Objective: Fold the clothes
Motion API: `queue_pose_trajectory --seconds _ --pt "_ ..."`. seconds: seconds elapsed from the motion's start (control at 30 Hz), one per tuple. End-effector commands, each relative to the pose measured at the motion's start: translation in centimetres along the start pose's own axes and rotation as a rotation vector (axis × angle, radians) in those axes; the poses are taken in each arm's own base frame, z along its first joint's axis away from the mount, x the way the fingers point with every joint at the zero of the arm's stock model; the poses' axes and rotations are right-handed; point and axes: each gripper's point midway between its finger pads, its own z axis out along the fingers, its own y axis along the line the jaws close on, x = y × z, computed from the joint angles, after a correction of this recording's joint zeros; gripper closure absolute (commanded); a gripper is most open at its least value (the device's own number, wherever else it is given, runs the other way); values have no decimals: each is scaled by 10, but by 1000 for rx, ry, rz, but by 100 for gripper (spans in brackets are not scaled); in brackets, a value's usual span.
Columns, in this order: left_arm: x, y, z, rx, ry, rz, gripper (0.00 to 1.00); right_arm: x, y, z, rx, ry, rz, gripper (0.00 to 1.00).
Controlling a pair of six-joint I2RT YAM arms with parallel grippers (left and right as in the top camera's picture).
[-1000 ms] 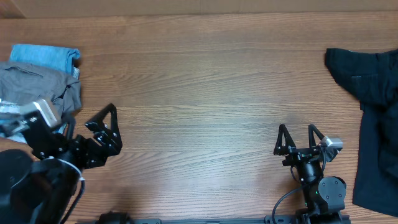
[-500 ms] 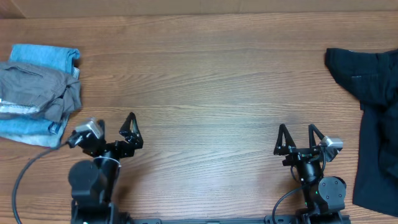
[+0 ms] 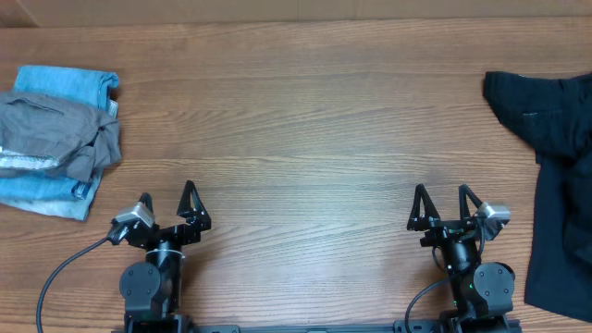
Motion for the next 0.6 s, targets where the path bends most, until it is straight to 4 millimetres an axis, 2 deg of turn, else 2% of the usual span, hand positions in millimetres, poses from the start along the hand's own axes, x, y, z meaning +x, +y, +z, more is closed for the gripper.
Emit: queue_pose_trajectory --seconds 0.0,0.33,0.57 --pt "6 7 -3 -13 -24 9 0 1 -3 0 10 -9 -2 0" --pt "13 9 -8 -13 2 310 0 1 -3 0 10 -9 -2 0" --pt "13 9 -8 -13 4 309 0 1 -3 0 10 -9 -2 0"
